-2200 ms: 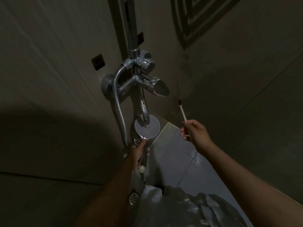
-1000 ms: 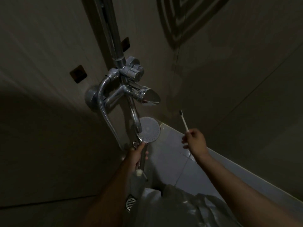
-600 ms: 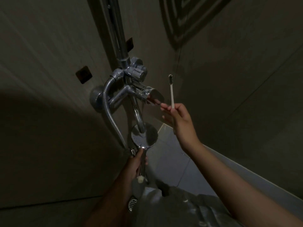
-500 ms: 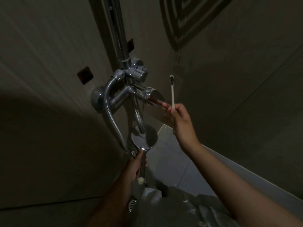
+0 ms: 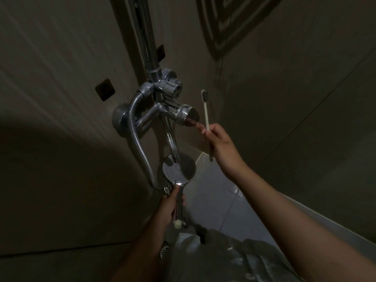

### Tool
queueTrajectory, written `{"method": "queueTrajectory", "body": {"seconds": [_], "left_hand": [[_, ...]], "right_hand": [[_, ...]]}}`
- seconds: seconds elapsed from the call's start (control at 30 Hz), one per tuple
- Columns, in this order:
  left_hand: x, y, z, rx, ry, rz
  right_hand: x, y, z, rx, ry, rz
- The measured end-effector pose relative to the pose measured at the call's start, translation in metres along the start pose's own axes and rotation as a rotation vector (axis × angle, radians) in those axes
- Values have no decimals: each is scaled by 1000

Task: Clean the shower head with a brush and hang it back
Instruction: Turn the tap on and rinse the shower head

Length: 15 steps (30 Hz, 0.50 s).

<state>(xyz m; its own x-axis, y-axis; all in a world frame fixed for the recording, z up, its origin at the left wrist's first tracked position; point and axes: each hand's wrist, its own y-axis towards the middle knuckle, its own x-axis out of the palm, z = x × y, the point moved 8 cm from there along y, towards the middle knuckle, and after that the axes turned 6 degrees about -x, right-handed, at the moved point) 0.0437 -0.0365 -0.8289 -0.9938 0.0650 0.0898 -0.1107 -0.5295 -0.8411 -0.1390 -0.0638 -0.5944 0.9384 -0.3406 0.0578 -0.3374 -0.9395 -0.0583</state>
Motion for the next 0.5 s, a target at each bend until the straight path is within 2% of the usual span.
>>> {"method": "queueTrajectory", "body": {"seconds": [0.17,0.5], "left_hand": [[13,-6,6,34,39,-20],[59,-35,6,74,75,-51]], "right_hand": [[-25,-12,19,23,76,165],[-80,-52,42,113,143,267]]}}
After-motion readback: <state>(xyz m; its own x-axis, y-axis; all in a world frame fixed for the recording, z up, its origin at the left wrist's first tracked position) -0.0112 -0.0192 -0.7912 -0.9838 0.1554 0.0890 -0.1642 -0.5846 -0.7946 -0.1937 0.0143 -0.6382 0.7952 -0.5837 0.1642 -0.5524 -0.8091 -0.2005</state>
